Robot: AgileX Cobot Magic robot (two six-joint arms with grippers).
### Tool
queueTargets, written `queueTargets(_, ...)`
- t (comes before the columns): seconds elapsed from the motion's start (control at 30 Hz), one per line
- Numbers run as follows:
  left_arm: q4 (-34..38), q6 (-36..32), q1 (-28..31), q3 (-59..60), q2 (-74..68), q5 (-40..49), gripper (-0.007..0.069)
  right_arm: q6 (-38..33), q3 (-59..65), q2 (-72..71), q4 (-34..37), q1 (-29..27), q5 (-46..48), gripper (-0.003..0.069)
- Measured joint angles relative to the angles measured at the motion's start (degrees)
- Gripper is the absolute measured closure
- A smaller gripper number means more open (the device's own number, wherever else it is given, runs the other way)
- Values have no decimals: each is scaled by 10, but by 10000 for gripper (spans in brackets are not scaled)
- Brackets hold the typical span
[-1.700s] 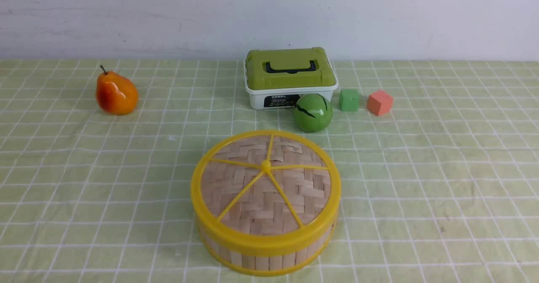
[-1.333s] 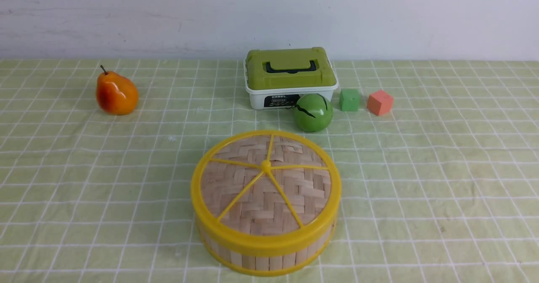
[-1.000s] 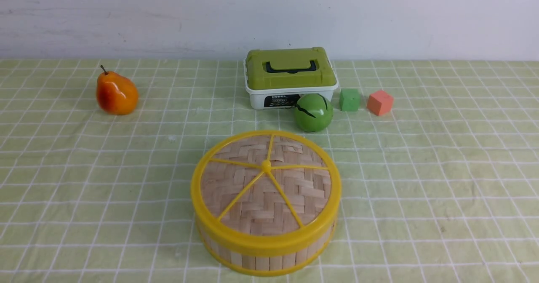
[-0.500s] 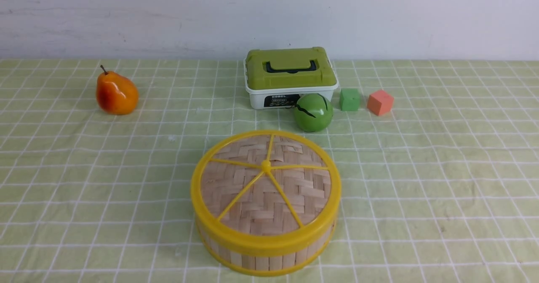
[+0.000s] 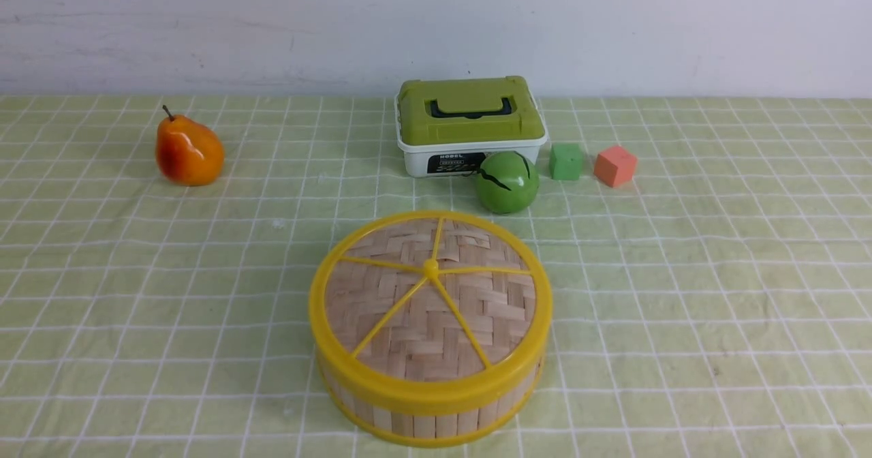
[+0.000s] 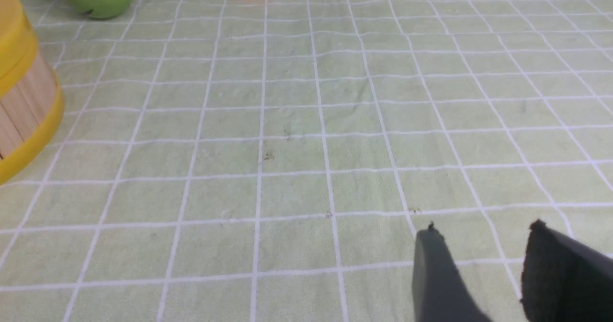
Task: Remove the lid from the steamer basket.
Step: Use the right arm to lift the lid of the steamer
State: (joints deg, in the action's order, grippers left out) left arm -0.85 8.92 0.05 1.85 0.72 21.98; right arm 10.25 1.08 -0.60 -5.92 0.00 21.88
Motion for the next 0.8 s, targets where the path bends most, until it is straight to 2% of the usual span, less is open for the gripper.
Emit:
queueTargets(0.3, 0, 0, 0, 0, 0, 0, 386, 0, 0, 0, 0, 0, 0, 418)
queueTargets(0.4, 0, 0, 0, 0, 0, 0, 386, 7, 0, 0, 20, 0, -1, 418)
queueTargets(0.43, 0, 0, 0, 0, 0, 0, 386, 38, 0, 0, 77, 0, -5, 418)
queueTargets(0.47, 0, 0, 0, 0, 0, 0, 386, 43, 0, 0, 85, 0, -7, 418)
queueTargets(0.5, 0, 0, 0, 0, 0, 0, 386, 101, 2, 0, 179, 0, -15, 418)
queueTargets(0.53, 0, 0, 0, 0, 0, 0, 386, 139, 3, 0, 239, 0, -18, 418)
queueTargets(0.57, 0, 0, 0, 0, 0, 0, 386, 168, 4, 0, 286, 0, -22, 418)
queueTargets(0.6, 0, 0, 0, 0, 0, 0, 386, 175, 4, 0, 297, 0, -22, 418)
queueTargets(0.63, 0, 0, 0, 0, 0, 0, 386, 217, 4, 0, 371, 0, -34, 418)
queueTargets(0.73, 0, 0, 0, 0, 0, 0, 386, 235, 4, 0, 427, 0, -47, 418)
queueTargets(0.8, 0, 0, 0, 0, 0, 0, 386, 228, 4, 0, 428, 0, -49, 418)
